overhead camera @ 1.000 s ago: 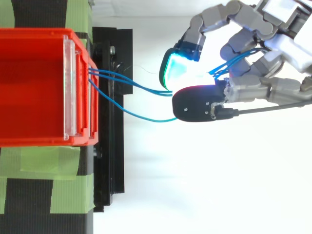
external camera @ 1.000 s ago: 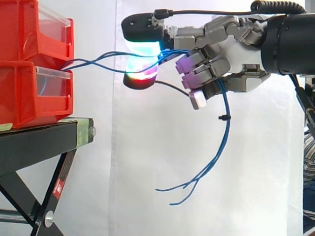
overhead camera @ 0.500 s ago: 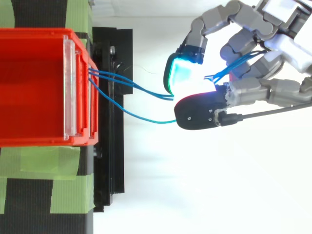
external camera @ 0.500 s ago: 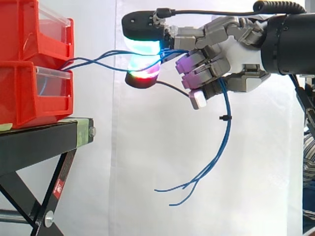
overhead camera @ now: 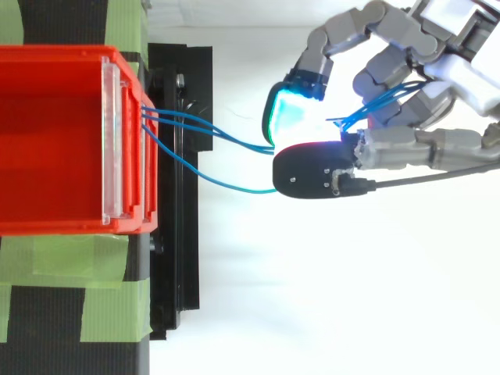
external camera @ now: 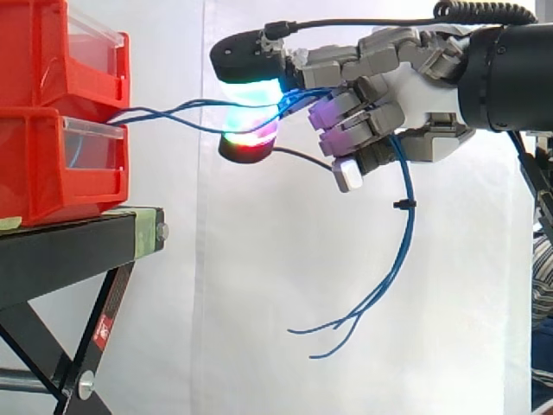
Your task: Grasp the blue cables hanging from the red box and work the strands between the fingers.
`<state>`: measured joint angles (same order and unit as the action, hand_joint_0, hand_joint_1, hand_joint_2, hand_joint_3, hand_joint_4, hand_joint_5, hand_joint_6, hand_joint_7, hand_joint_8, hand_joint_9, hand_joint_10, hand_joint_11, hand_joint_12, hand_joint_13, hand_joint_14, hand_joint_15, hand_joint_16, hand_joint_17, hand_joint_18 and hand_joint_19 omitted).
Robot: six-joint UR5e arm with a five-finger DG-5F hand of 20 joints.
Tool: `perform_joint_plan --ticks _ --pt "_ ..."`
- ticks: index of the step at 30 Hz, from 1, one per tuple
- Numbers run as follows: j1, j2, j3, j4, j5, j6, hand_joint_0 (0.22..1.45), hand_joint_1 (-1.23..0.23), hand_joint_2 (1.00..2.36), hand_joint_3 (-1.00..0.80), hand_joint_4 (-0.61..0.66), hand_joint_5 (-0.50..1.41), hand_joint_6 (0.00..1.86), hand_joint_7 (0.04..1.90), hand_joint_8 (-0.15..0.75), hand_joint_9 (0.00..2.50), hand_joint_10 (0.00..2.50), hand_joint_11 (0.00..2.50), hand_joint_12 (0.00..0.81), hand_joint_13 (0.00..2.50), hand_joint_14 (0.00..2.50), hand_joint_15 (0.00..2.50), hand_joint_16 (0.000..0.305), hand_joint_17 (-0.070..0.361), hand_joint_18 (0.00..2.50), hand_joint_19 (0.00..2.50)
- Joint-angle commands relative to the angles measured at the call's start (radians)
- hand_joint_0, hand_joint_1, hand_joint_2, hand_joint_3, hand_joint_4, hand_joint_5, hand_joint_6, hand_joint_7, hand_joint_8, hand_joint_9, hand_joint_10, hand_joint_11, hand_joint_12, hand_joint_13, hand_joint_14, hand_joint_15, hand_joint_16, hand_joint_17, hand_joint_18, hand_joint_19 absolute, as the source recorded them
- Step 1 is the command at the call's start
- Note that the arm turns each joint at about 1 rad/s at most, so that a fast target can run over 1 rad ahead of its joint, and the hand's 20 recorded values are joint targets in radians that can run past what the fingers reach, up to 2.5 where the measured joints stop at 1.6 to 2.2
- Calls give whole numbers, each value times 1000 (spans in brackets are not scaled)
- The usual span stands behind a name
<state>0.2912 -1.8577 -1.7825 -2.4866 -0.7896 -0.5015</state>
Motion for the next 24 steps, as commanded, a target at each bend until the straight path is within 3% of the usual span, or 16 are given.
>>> perform_joint_plan --ticks 1,2,9,13,15,17,20,22,24 --pt "-1 0 0 0 0 6 838 -665 1080 -296 295 292 428 1211 532 1780 2500 2500 684 1959 2500 1706 243 182 2500 603" --pt "-1 0 0 0 1 11 832 -645 1003 -337 297 293 349 1252 532 1780 2500 2500 684 1959 2500 1706 243 182 2500 603" --pt "0 -2 0 8 -2 9 758 -608 1008 -623 285 266 265 1310 532 1780 2500 2500 684 1959 2500 1706 243 182 2500 603" --pt "0 0 0 11 -2 8 730 -648 1009 -700 264 242 241 1340 532 1780 2500 2500 684 1959 2500 1706 243 182 2500 603" --pt "0 0 0 11 -2 8 772 -699 1012 -556 256 223 264 1337 532 1780 2500 2500 684 1959 2500 1706 243 182 2500 603" --pt "0 0 0 11 -2 8 813 -739 1009 -366 301 192 415 1237 532 1780 2500 2500 684 1959 2500 1706 243 182 2500 603" --pt "0 0 0 11 -2 8 823 -755 1006 -230 317 132 567 1156 532 1780 2500 2500 684 1959 2500 1706 243 182 2500 603" --pt "0 0 0 11 -2 8 831 -759 1005 -250 311 95 619 1131 532 1780 2500 2500 684 1959 2500 1706 243 182 2500 603" --pt "-1 0 0 11 -2 8 810 -764 1009 -447 294 67 599 1161 532 1780 2500 2500 684 1959 2500 1706 243 182 2500 603"
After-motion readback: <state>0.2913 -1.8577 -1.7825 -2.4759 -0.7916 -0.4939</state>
